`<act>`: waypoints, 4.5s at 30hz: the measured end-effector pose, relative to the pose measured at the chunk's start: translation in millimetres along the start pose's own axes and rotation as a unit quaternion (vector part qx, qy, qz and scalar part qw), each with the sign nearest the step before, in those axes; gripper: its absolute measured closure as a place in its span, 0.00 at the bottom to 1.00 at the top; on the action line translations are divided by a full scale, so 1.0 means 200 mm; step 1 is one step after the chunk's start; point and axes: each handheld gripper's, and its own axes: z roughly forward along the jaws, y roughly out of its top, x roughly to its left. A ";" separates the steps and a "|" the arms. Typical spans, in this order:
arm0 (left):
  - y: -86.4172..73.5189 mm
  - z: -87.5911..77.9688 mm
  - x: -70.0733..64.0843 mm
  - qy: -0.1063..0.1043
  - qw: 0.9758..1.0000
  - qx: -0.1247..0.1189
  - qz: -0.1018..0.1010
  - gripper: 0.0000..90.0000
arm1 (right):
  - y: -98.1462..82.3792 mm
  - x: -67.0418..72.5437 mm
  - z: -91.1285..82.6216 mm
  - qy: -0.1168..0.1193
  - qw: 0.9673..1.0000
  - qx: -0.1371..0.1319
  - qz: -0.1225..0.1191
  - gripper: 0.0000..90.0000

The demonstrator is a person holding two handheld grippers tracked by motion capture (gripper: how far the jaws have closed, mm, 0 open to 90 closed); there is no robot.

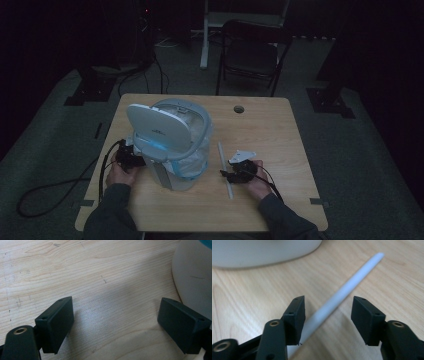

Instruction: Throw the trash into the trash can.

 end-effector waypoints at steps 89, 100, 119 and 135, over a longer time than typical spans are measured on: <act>0.00 0.00 0.00 0.000 1.000 0.000 0.000 0.16 | 0.13 -0.29 -0.29 -0.056 0.994 -0.071 0.067 0.87; 0.00 0.00 0.00 0.000 1.000 0.000 0.000 0.16 | 0.25 -0.31 -0.37 -0.059 0.993 -0.093 0.046 0.87; 0.00 0.00 0.00 0.000 1.000 0.000 0.000 0.16 | 0.37 -0.33 -0.45 -0.063 0.991 -0.111 0.023 0.87; 0.00 0.00 0.00 -0.001 1.000 0.000 0.000 0.16 | 0.48 -0.38 -0.50 -0.058 0.990 -0.127 0.021 0.87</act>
